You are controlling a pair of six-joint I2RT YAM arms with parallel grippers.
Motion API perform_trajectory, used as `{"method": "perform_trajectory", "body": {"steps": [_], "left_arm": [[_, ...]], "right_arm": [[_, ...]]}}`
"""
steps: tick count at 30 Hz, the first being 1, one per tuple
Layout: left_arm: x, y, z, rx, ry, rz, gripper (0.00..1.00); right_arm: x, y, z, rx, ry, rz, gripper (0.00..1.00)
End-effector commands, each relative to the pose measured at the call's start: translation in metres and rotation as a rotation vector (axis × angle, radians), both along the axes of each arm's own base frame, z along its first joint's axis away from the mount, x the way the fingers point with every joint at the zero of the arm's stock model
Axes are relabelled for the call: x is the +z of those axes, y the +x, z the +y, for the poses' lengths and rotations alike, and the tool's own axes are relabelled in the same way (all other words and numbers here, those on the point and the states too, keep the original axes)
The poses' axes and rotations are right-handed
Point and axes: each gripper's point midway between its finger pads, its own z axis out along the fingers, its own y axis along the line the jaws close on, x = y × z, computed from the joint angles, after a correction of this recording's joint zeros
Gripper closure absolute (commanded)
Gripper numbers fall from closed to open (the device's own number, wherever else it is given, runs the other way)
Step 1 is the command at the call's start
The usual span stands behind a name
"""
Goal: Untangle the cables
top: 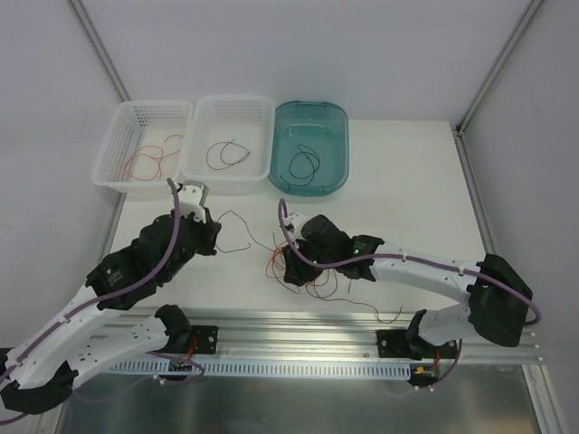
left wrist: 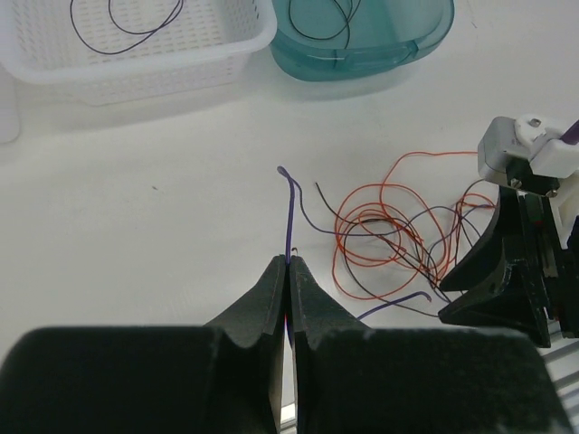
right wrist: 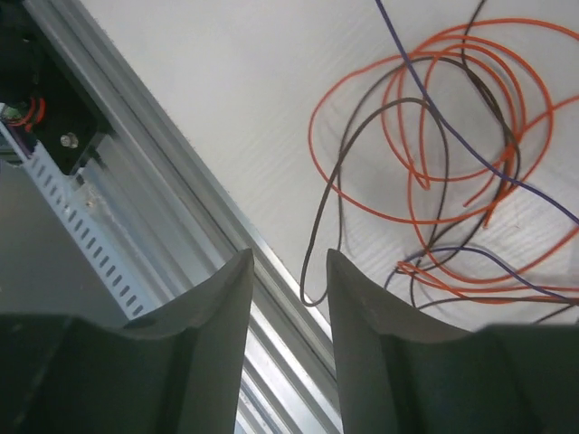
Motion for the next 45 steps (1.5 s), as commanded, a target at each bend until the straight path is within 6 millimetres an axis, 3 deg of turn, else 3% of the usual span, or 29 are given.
{"method": "perform_trajectory", "body": {"steps": [1, 5, 8, 10, 11, 12, 15, 21, 23, 25, 30, 44, 45], "left_arm": [[0.025, 0.005, 0.008, 0.034, -0.018, -0.073, 1.0], [0.018, 0.005, 0.009, 0.043, -0.016, -0.067, 1.0], [0.012, 0.005, 0.011, 0.053, -0.015, -0.062, 1.0], [0.008, 0.005, 0.012, 0.055, -0.008, -0.059, 1.0], [0.006, 0.005, 0.012, 0.055, -0.005, -0.055, 1.0], [0.005, 0.005, 0.011, 0.055, -0.001, -0.053, 1.0], [-0.001, 0.006, 0.008, 0.048, 0.007, -0.037, 1.0], [-0.004, 0.006, 0.001, 0.03, -0.005, -0.018, 1.0], [-0.004, 0.007, -0.001, 0.028, -0.012, -0.018, 1.0], [-0.004, 0.007, -0.003, 0.021, -0.017, -0.015, 1.0], [-0.004, 0.005, -0.005, 0.011, -0.027, -0.013, 1.0], [-0.013, 0.003, -0.013, -0.014, -0.038, 0.019, 1.0], [-0.015, 0.003, -0.014, -0.017, -0.038, 0.024, 1.0]], "right_arm": [[0.003, 0.01, -0.008, -0.002, -0.051, -0.059, 0.58], [-0.004, 0.034, -0.055, -0.159, -0.238, -0.166, 0.57], [-0.006, 0.041, -0.082, -0.255, -0.264, -0.198, 0.55], [0.002, 0.041, -0.088, -0.285, -0.194, -0.2, 0.49], [-0.008, 0.037, -0.095, -0.296, -0.192, -0.184, 0.48], [-0.003, 0.041, -0.1, -0.332, -0.158, -0.181, 0.48], [-0.014, 0.045, -0.118, -0.408, -0.175, -0.149, 0.48], [-0.019, 0.045, -0.118, -0.419, -0.137, -0.125, 0.51], [-0.035, 0.047, -0.126, -0.436, -0.216, -0.118, 0.58], [-0.042, 0.049, -0.122, -0.426, -0.219, -0.111, 0.63], [-0.073, 0.051, -0.118, -0.412, -0.314, -0.051, 0.68], [-0.093, 0.058, -0.112, -0.39, -0.402, -0.029, 0.67], [-0.094, 0.057, -0.112, -0.383, -0.407, -0.026, 0.71]]}}
